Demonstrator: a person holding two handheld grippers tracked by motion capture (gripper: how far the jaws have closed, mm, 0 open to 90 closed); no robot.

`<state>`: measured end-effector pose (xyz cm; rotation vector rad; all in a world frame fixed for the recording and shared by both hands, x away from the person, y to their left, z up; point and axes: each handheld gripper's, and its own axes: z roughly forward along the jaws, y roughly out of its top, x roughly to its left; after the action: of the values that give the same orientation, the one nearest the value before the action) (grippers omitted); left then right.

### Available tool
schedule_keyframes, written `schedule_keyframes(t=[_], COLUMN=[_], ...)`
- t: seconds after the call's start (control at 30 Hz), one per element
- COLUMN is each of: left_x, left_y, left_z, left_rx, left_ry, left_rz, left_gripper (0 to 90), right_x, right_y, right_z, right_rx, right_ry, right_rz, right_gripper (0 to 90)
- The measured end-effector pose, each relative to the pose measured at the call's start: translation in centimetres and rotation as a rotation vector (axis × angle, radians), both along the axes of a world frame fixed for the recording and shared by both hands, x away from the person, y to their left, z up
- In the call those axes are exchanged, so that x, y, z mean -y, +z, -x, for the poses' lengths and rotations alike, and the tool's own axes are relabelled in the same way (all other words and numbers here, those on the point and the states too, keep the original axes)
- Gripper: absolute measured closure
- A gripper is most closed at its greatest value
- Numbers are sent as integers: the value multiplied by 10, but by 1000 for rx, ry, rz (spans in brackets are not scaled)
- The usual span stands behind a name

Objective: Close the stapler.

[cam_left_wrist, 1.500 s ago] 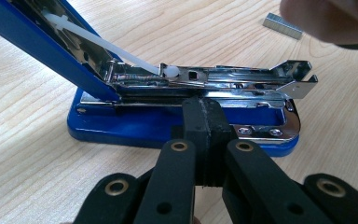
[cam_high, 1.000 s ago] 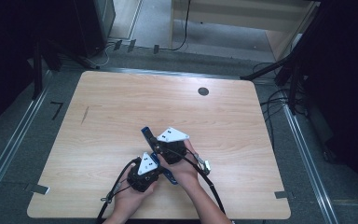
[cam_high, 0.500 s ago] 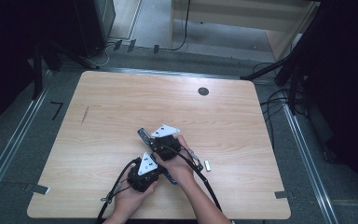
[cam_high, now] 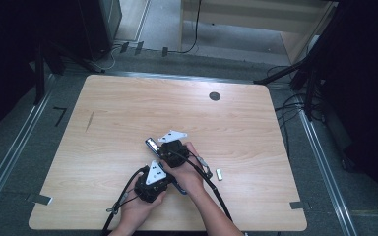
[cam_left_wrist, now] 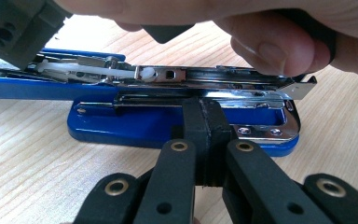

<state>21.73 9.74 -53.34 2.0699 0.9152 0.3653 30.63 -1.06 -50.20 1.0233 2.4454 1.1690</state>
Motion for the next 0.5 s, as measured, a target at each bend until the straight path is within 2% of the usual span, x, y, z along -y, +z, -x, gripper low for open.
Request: schedule_keyframes(t=[0.13, 0.37, 0.5], left_x=[0, 0, 0], left_y=[0, 0, 0], left_z=[0, 0, 0], left_rx=[-2, -2, -1], left_ry=[1, 0, 4], left_rz=[2, 5, 11], left_gripper=[900, 900, 900], right_x=[7, 27, 37], right_y=[7, 19, 24], right_z=[3, 10, 13], right_rx=[30, 56, 73], right_ry=[-10, -27, -31], right_rz=[-41, -106, -114], right_gripper=[900, 864, 849])
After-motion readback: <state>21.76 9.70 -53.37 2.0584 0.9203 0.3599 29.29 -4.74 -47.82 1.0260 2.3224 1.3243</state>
